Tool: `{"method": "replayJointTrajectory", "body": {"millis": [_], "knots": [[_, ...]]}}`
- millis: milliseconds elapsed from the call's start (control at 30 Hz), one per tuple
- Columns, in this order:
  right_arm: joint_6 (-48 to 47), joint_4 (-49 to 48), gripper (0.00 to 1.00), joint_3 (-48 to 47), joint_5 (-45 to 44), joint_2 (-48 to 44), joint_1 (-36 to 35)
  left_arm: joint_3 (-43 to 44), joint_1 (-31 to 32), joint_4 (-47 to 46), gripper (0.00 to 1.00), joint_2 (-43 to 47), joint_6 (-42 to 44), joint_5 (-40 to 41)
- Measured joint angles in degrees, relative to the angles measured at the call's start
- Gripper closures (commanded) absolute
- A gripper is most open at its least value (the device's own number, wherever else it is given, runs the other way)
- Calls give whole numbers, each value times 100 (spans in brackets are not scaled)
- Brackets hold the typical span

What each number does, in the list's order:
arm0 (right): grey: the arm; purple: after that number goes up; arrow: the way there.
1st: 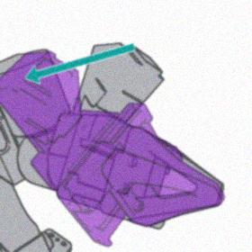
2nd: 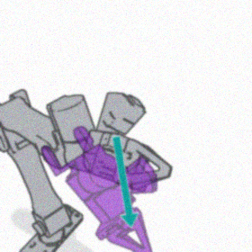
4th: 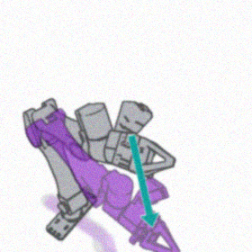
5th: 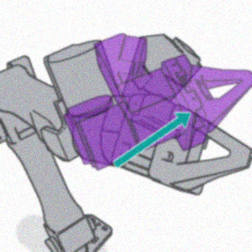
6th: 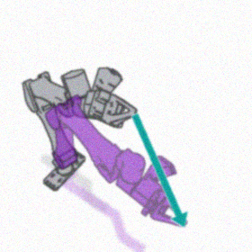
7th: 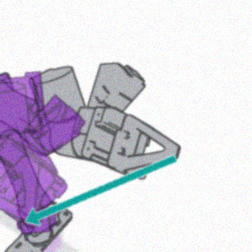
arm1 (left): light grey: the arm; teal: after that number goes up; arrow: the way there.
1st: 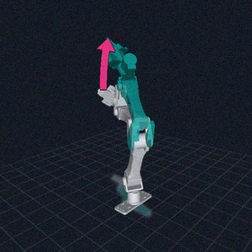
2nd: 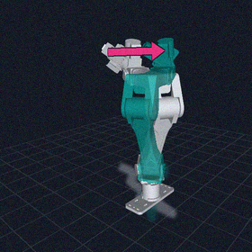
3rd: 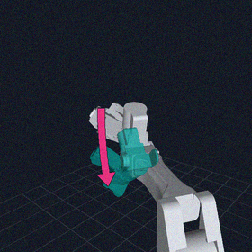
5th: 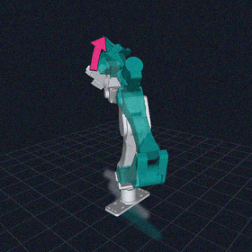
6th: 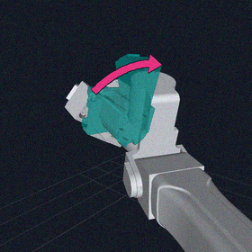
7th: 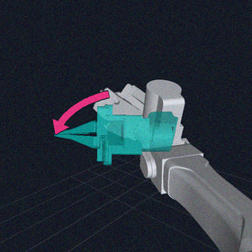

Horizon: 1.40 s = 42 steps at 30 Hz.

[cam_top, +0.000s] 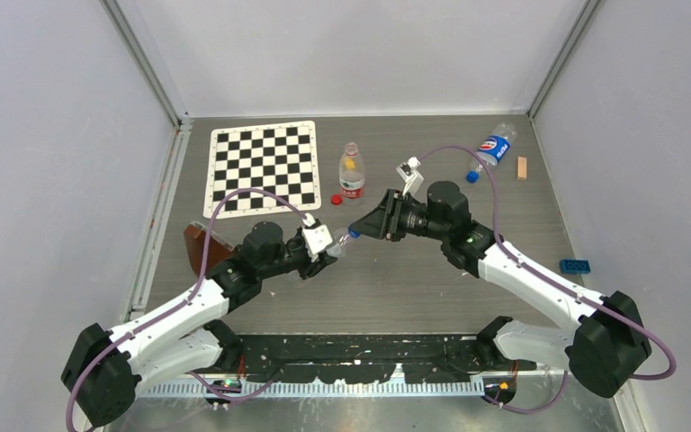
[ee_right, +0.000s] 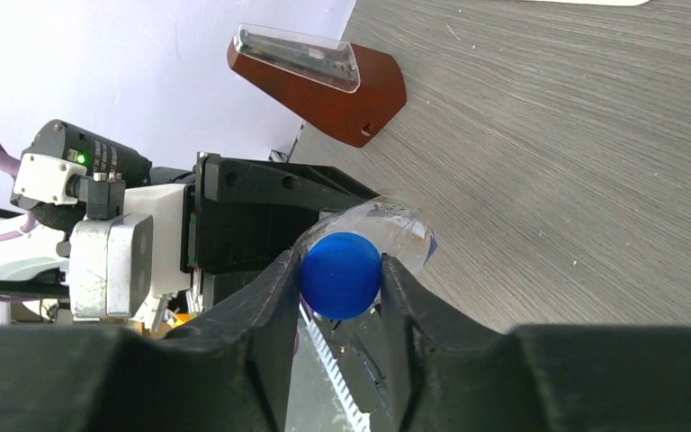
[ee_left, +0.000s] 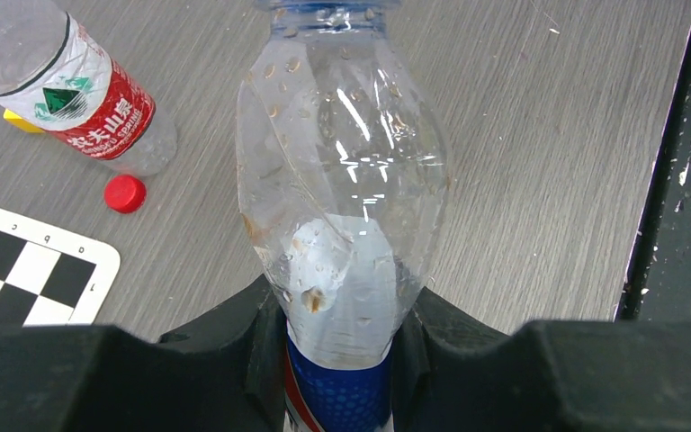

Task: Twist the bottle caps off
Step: Unscrew the bottle cap from the plastic bottle.

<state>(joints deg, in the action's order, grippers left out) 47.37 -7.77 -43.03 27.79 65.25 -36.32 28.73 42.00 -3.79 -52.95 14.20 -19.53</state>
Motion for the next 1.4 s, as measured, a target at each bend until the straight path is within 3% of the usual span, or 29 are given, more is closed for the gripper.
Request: {"method": "replayJointTrajectory", "body": {"millis": [300,500,600,733,900,1133,1267,1333,1367,1400], "knots": [[-581,0,81,9,210,-48,7,-11,0,15,93,0,0,-20],[-1567,-767,84,643,695,-481,35,-2,11,72,93,-68,-22,-509],[-2354,-1342,94,1121,1228,-704,81,39,-7,247,93,-195,4,-951],[-3637,-1403,98,1379,1926,-1014,94,199,-72,595,93,-391,129,-1703],[-5117,-1071,99,1329,2533,-1401,59,404,-225,885,93,-433,243,-2564],[-6249,-682,99,1217,2931,-1478,9,494,-485,1187,91,-455,271,-3375],[-6520,-616,91,1213,3047,-1478,9,608,-577,1421,91,-551,273,-3657],[-6568,-518,67,1169,3049,-1478,9,669,-592,1508,91,-605,271,-3707],[-6566,-448,48,1134,3029,-1478,9,673,-597,1515,91,-608,273,-3709],[-6524,-382,43,1099,2979,-1475,9,673,-599,1508,91,-608,269,-3705]]}}
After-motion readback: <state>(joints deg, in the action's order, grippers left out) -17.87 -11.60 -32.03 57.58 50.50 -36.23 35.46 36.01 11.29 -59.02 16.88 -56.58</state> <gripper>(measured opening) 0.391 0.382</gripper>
